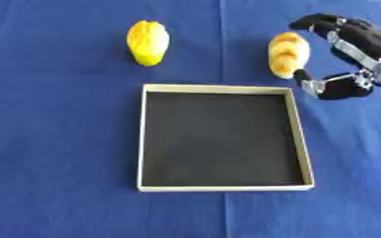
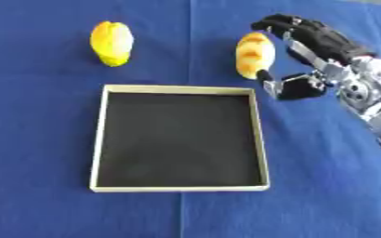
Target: Pick up objects on the table and place them in the box.
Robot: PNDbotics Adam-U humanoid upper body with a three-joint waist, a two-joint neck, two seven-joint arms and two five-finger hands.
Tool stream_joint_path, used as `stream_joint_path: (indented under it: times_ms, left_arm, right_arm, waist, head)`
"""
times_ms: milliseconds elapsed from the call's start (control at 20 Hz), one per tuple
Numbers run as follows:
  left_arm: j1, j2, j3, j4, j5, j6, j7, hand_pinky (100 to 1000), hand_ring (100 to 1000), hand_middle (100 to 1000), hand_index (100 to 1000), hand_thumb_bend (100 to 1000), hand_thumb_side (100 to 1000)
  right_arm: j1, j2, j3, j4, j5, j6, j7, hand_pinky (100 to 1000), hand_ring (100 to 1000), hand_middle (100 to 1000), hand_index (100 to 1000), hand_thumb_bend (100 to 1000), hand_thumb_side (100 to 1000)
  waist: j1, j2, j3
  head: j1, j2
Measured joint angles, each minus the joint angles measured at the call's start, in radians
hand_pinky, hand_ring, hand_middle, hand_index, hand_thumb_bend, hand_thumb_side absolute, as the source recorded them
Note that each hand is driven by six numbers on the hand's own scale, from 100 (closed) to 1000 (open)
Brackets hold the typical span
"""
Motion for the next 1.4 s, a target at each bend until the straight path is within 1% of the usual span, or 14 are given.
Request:
stream_joint_path:
  times_ms: [200, 300, 350, 400, 500, 550, 650, 750, 800, 850, 950, 1050, 1200, 1400]
  left_arm:
    - [0.000, 0.000, 0.000, 0.000, 0.008, 0.002, 0.002, 828, 960, 740, 716, 100, 594]
    - [0.000, 0.000, 0.000, 0.000, 0.013, 0.002, 0.002, 827, 961, 740, 715, 100, 595]
    - [0.000, 0.000, 0.000, 0.000, 0.015, 0.002, 0.002, 827, 961, 740, 714, 100, 595]
    - [0.000, 0.000, 0.000, 0.000, 0.017, 0.002, 0.002, 826, 961, 739, 713, 100, 595]
    - [0.001, 0.000, 0.001, 0.000, 0.020, 0.003, 0.003, 825, 962, 739, 712, 100, 596]
    - [0.003, 0.000, 0.001, 0.000, 0.022, 0.003, 0.003, 825, 962, 739, 712, 100, 597]
    - [0.007, 0.000, 0.003, 0.000, 0.024, 0.004, 0.004, 825, 962, 739, 712, 100, 597]
    - [0.007, -0.003, 0.005, 0.000, 0.025, 0.005, 0.004, 825, 962, 739, 712, 100, 596]
    - [0.007, -0.004, 0.005, 0.000, 0.025, 0.006, 0.004, 826, 962, 739, 712, 100, 596]
    - [0.007, -0.006, 0.005, 0.000, 0.025, 0.006, 0.003, 825, 963, 739, 712, 100, 596]
    - [0.007, -0.007, 0.005, 0.000, 0.025, 0.007, 0.002, 825, 963, 739, 711, 100, 597]
    - [0.007, -0.007, 0.005, 0.000, 0.026, 0.008, 0.002, 826, 961, 740, 713, 100, 596]
    - [0.007, -0.007, 0.006, 0.000, 0.025, 0.009, 0.005, 827, 959, 740, 715, 100, 594]
    - [0.009, -0.007, 0.008, 0.000, 0.024, 0.009, 0.010, 828, 957, 740, 716, 100, 593]
  right_arm:
    - [-0.009, 0.007, -0.003, 0.020, 0.020, 0.000, 0.021, 861, 1000, 910, 945, 238, 100]
    - [-0.015, 0.007, -0.008, 0.028, 0.035, 0.000, 0.032, 892, 1000, 904, 940, 243, 100]
    - [-0.019, 0.008, -0.012, 0.031, 0.042, 0.001, 0.037, 857, 992, 881, 932, 207, 100]
    - [-0.023, 0.009, -0.014, 0.034, 0.050, 0.002, 0.040, 844, 989, 872, 926, 203, 100]
    - [-0.024, 0.014, -0.017, 0.035, 0.068, 0.004, 0.043, 853, 962, 842, 890, 177, 100]
    - [-0.024, 0.015, -0.017, 0.035, 0.081, 0.007, 0.041, 837, 937, 832, 874, 185, 100]
    - [-0.026, 0.019, -0.016, 0.034, 0.121, 0.020, 0.031, 797, 884, 802, 847, 151, 100]
    - [-0.030, 0.025, -0.012, 0.034, 0.166, 0.040, 0.006, 787, 854, 779, 831, 137, 100]
    - [-0.030, 0.027, -0.010, 0.035, 0.188, 0.052, -0.010, 776, 817, 760, 810, 135, 100]
    - [-0.030, 0.029, -0.008, 0.036, 0.210, 0.064, -0.028, 764, 797, 734, 786, 104, 100]
    - [-0.031, 0.033, -0.004, 0.042, 0.252, 0.086, -0.067, 735, 758, 604, 718, 100, 100]
    - [-0.031, 0.036, 0.000, 0.047, 0.277, 0.106, -0.111, 730, 750, 534, 670, 100, 100]
    - [-0.030, 0.041, 0.007, 0.048, 0.276, 0.125, -0.168, 730, 764, 491, 642, 100, 100]
    - [-0.022, 0.041, 0.007, 0.039, 0.212, 0.135, -0.207, 730, 765, 475, 634, 100, 100]
  waist:
    - [-0.015, 0.012, 0.019]
    - [-0.025, 0.017, 0.029]
    - [-0.029, 0.020, 0.032]
    - [-0.031, 0.021, 0.034]
    - [-0.032, 0.021, 0.034]
    - [-0.032, 0.021, 0.032]
    - [-0.033, 0.022, 0.028]
    - [-0.033, 0.025, 0.028]
    - [-0.034, 0.025, 0.029]
    - [-0.034, 0.025, 0.030]
    - [-0.035, 0.026, 0.031]
    - [-0.035, 0.026, 0.031]
    - [-0.032, 0.026, 0.028]
    - [-0.020, 0.014, 0.012]
  head:
    - [-0.005, -0.008]
    - [-0.010, -0.011]
    - [-0.012, -0.012]
    - [-0.014, -0.015]
    - [-0.015, -0.016]
    - [-0.015, -0.016]
    - [-0.015, -0.016]
    - [-0.016, -0.016]
    - [-0.016, -0.016]
    - [-0.018, -0.016]
    - [-0.021, -0.016]
    - [-0.026, -0.016]
    - [-0.028, -0.014]
    - [-0.029, 0.002]
